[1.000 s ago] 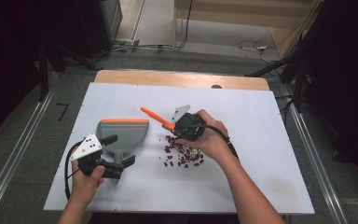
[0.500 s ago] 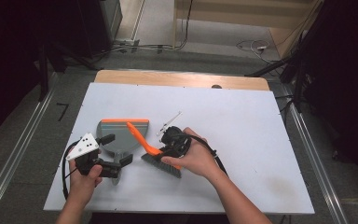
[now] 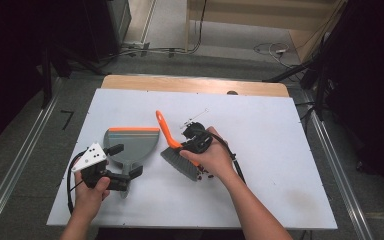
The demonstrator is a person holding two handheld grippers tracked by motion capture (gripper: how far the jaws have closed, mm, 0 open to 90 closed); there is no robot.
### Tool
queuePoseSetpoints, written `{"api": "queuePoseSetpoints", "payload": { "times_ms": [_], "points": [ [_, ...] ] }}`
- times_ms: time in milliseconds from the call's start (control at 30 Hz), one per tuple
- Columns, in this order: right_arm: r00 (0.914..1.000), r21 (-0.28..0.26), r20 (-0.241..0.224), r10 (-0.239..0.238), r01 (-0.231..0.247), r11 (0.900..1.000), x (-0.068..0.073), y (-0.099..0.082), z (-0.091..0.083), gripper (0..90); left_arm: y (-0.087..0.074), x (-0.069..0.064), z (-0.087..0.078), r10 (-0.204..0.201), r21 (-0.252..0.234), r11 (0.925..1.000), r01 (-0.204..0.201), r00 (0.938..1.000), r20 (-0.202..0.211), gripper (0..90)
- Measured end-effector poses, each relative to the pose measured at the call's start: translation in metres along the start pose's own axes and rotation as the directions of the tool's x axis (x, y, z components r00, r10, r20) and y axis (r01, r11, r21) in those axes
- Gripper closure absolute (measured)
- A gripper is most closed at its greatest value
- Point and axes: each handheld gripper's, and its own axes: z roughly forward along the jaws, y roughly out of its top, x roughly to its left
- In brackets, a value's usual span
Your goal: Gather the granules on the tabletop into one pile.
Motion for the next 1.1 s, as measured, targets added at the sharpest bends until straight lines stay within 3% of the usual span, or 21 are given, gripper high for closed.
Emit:
{"api": "queuePoseSetpoints", "payload": {
  "times_ms": [100, 300, 533, 733, 1100],
  "points": [
    [0.9983, -0.025, 0.041, 0.043, -0.042, 0.9988, -0.009, -0.003, -0.005, 68.3, 0.000, -0.001, 0.001, 0.001, 0.000, 1.0000, -0.001, 1.0000, 0.004, 0.0],
    [0.9890, -0.069, 0.076, 0.127, -0.121, 0.9902, -0.027, -0.013, -0.014, 68.0, 0.000, -0.001, 0.001, 0.001, 0.002, 1.0000, -0.001, 1.0000, 0.003, 0.0],
    [0.9750, -0.109, 0.092, 0.202, -0.192, 0.9753, -0.041, -0.025, -0.022, 67.7, -0.001, -0.001, 0.002, 0.003, 0.007, 1.0000, -0.003, 1.0000, 0.006, 0.0],
    [0.9577, -0.148, 0.106, 0.267, -0.251, 0.9567, -0.051, -0.036, -0.029, 67.5, -0.001, -0.001, 0.002, 0.001, 0.009, 1.0000, -0.001, 1.0000, 0.005, 0.0],
    [0.9407, -0.181, 0.130, 0.313, -0.288, 0.9402, -0.061, -0.046, -0.039, 67.5, -0.001, -0.002, 0.003, 0.004, 0.012, 0.9999, -0.004, 1.0000, 0.008, 0.0]
  ]
}}
